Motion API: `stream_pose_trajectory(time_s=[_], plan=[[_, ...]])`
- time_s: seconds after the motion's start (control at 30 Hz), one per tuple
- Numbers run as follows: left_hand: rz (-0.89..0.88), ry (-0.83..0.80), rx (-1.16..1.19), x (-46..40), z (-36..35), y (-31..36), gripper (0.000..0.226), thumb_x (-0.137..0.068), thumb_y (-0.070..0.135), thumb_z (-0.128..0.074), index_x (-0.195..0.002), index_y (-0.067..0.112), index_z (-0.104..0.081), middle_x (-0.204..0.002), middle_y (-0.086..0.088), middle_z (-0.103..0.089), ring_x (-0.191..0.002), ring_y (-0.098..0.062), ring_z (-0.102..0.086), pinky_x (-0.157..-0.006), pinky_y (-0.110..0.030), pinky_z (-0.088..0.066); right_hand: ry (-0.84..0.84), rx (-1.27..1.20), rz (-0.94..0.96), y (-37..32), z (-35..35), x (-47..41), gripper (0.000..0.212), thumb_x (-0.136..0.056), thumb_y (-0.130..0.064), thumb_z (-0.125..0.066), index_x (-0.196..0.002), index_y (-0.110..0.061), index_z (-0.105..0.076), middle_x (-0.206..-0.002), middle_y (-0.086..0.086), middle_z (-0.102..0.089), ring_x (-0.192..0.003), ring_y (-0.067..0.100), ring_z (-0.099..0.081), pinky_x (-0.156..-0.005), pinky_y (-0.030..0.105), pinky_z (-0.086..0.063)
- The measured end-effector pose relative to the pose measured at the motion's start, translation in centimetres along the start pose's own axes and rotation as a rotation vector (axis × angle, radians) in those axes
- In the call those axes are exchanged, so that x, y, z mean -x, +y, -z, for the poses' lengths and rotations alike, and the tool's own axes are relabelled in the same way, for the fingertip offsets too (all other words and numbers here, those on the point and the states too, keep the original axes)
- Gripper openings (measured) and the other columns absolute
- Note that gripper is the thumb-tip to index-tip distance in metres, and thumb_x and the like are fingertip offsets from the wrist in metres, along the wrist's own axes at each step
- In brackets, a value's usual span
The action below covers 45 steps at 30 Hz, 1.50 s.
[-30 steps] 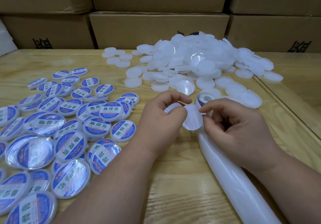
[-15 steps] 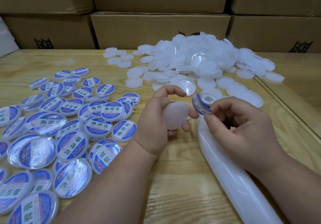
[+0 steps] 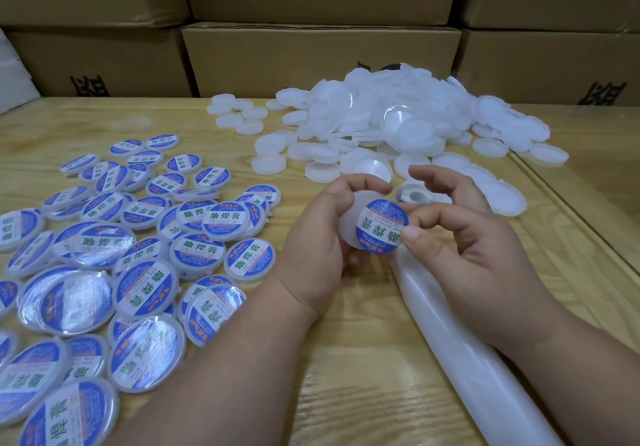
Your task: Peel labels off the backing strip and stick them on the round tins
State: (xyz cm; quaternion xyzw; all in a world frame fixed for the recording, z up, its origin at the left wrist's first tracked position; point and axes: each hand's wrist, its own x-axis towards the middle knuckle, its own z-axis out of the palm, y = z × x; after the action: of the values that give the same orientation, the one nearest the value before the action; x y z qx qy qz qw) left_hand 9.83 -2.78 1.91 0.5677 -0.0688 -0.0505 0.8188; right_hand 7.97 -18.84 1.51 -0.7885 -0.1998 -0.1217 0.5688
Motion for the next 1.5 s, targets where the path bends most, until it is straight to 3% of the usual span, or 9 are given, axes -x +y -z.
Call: stream_pose_trajectory(time_s=[0.13, 0.27, 0.4, 0.67, 0.93, 1.13, 1.27, 1.37, 1.5], plan=[[-0.016, -0.070, -0.047, -0.1, 0.2, -0.3, 0.033, -0.071, 0.025, -0.041, -0.088, 0.026, -0.069, -0.097, -0.022, -0.070, -0.062, -0.029, -0.057, -0.053, -0.032, -0.027, 0.050, 0.083, -0.029, 0.0, -0.1, 0.0, 0.014, -0.083, -0.028, -0.068, -0.071, -0.027, -0.076, -0.141, -0.015, -0.050, -0.129, -0.011, -0.045, -0.097, 0.001, -0.030], [-0.024, -0.096, -0.090, -0.1, 0.3, -0.3, 0.033, -0.071, 0.023, -0.043, -0.085, 0.033, -0.071, -0.096, -0.018, -0.072, -0.059, -0.028, -0.059, -0.056, -0.035, -0.026, 0.095, 0.131, -0.057, 0.4, 0.0, -0.1, 0.024, -0.088, -0.018, -0.075, -0.067, -0.029, -0.077, -0.139, -0.017, -0.053, -0.134, -0.006, -0.043, -0.102, 0.011, -0.030], [-0.018, -0.099, -0.115, 0.0, 0.2, -0.2, 0.029, -0.075, 0.025, -0.046, -0.084, 0.037, -0.071, -0.096, -0.014, -0.074, -0.060, -0.027, -0.060, -0.053, -0.029, -0.034, 0.092, 0.134, -0.053, 0.2, 0.0, -0.1, 0.025, -0.085, -0.014, -0.075, -0.066, -0.030, -0.077, -0.137, -0.013, -0.055, -0.122, -0.017, -0.048, -0.094, -0.002, -0.028], [-0.081, -0.092, -0.098, 0.4, -0.3, -0.1, 0.019, -0.093, 0.035, -0.055, -0.082, 0.035, -0.072, -0.090, -0.010, -0.075, -0.056, -0.018, -0.061, -0.049, -0.016, -0.046, 0.069, 0.132, -0.052, 0.0, -0.1, -0.2, 0.026, -0.085, -0.009, -0.076, -0.066, -0.027, -0.078, -0.136, -0.009, -0.057, -0.116, -0.020, -0.052, -0.092, -0.003, -0.030], [-0.124, -0.047, -0.240, 0.0, -0.1, -0.7, 0.013, -0.097, 0.025, -0.060, -0.092, 0.036, -0.064, -0.095, -0.007, -0.078, -0.053, -0.018, -0.060, -0.060, -0.034, -0.056, 0.081, 0.125, -0.090, 0.2, -0.1, -0.1, 0.018, -0.085, -0.025, -0.072, -0.071, -0.034, -0.079, -0.128, -0.024, -0.058, -0.132, 0.009, -0.052, -0.115, 0.034, -0.037], [-0.150, 0.019, -0.211, -0.4, 0.4, -1.1, 0.013, -0.089, 0.029, -0.065, -0.100, 0.032, -0.058, -0.100, 0.002, -0.078, -0.057, -0.017, -0.062, -0.067, -0.035, -0.054, 0.175, 0.130, -0.039, 0.2, 0.0, 0.0, 0.017, -0.091, -0.027, -0.070, -0.082, -0.037, -0.079, -0.125, -0.020, -0.064, -0.131, 0.002, -0.051, -0.107, 0.014, -0.035], [-0.180, 0.095, -0.192, -0.6, 0.8, -1.0, 0.028, -0.090, 0.015, -0.074, -0.104, 0.029, -0.054, -0.100, 0.005, -0.078, -0.055, -0.013, -0.062, -0.064, -0.028, -0.052, 0.277, 0.120, -0.037, 0.5, 0.4, -0.2, 0.014, -0.085, -0.033, -0.061, -0.085, -0.032, -0.076, -0.124, -0.012, -0.066, -0.126, 0.004, -0.055, -0.104, 0.022, -0.041], [-0.209, 0.128, -0.196, -0.6, 0.8, -1.1, 0.040, -0.085, 0.006, -0.079, -0.108, 0.027, -0.054, -0.097, 0.003, -0.078, -0.057, -0.012, -0.063, -0.062, -0.019, -0.052, 0.281, 0.096, -0.039, 0.4, 0.2, -0.2, 0.013, -0.084, -0.030, -0.061, -0.085, -0.034, -0.074, -0.121, -0.012, -0.066, -0.122, 0.004, -0.058, -0.099, 0.019, -0.043], [-0.161, 0.160, -0.262, -0.7, 0.6, -1.1, 0.018, -0.099, 0.028, -0.065, -0.112, 0.035, -0.056, -0.091, 0.007, -0.079, -0.062, -0.011, -0.067, -0.055, -0.016, -0.047, 0.278, 0.103, -0.029, 0.4, 0.1, -0.2, 0.015, -0.084, -0.026, -0.061, -0.082, -0.034, -0.074, -0.116, -0.014, -0.067, -0.118, 0.004, -0.059, -0.094, 0.011, -0.042]])
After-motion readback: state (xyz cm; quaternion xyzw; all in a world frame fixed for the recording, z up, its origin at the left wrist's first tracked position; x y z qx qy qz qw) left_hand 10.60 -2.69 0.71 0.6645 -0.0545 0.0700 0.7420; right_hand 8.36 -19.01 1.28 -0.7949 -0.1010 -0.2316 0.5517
